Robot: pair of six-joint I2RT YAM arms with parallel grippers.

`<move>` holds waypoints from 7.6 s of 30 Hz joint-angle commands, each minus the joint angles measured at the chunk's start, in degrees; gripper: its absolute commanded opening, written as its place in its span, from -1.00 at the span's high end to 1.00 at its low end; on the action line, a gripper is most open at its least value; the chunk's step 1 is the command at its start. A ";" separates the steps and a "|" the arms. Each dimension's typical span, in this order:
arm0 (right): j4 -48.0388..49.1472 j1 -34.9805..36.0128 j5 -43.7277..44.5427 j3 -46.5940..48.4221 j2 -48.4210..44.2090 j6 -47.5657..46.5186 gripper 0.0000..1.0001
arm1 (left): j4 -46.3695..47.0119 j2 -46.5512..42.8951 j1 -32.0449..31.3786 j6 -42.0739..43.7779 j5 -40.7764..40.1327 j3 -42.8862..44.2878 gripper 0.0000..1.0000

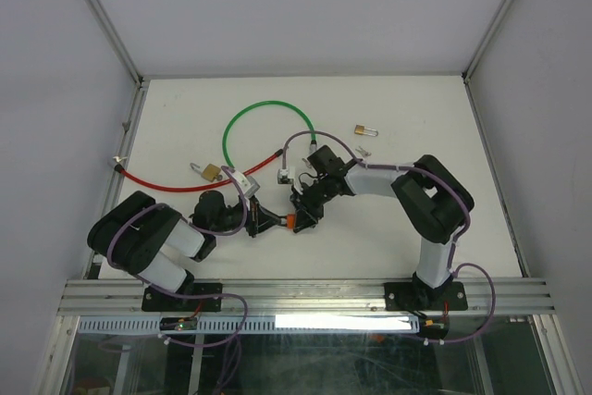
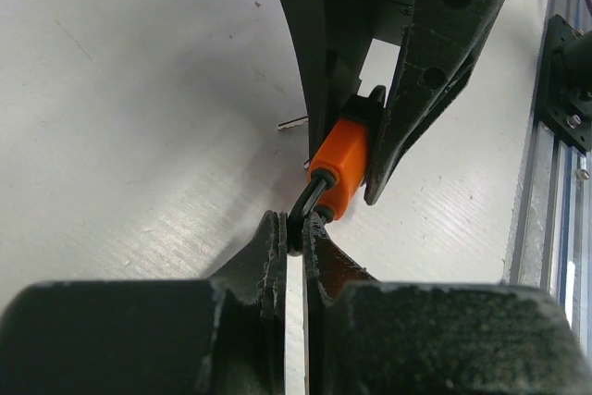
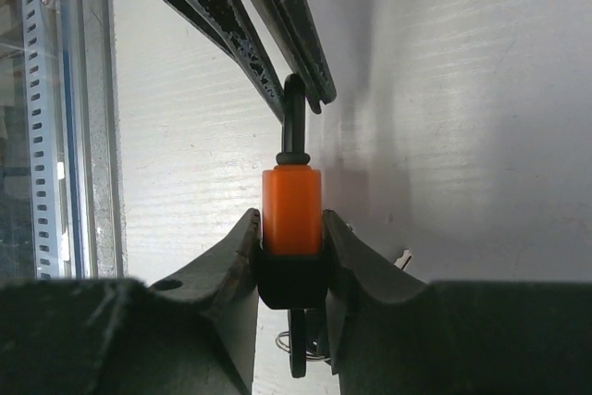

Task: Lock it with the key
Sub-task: Lock the lock.

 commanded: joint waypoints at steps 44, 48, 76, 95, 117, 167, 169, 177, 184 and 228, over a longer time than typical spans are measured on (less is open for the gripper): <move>18.34 -2.91 0.24 -6.26 -8.75 8.65 1.00 | 5.93 7.18 -7.99 -14.99 20.03 11.27 1.00; 19.62 -3.30 1.02 -7.09 -10.14 8.28 1.00 | 5.66 8.71 -10.40 -15.94 18.61 10.84 1.00; 24.40 -6.64 0.89 -9.17 -10.70 10.54 1.00 | 9.45 19.42 -27.67 -25.08 10.82 7.93 1.00; 19.68 -7.11 -3.28 -7.26 -9.54 8.66 1.00 | 36.87 15.95 -23.14 -40.84 2.45 -0.35 0.90; -3.91 -15.01 -13.85 1.21 -14.76 -5.55 1.00 | 3.86 -32.37 -20.74 -15.22 -27.18 -3.71 -0.98; -16.36 -17.41 -21.65 6.28 -11.66 -9.37 1.00 | 37.55 8.85 -6.46 -36.36 -10.48 7.50 -0.08; -16.33 -17.32 -21.90 6.19 -11.52 -9.29 0.97 | 37.56 7.83 -6.62 -35.07 -11.21 7.26 -0.09; -16.53 -16.00 -21.49 6.14 -10.51 -9.19 0.95 | 37.53 6.59 -8.47 -31.00 -11.74 8.40 -0.06; -17.23 -14.87 -20.22 6.45 -9.78 -9.66 0.94 | 37.30 7.32 -8.96 -30.39 -12.24 9.89 0.30; -1.56 -23.56 -23.99 -10.89 -38.97 2.24 -0.78 | 38.58 -17.92 -14.98 -21.22 -15.74 -2.11 1.00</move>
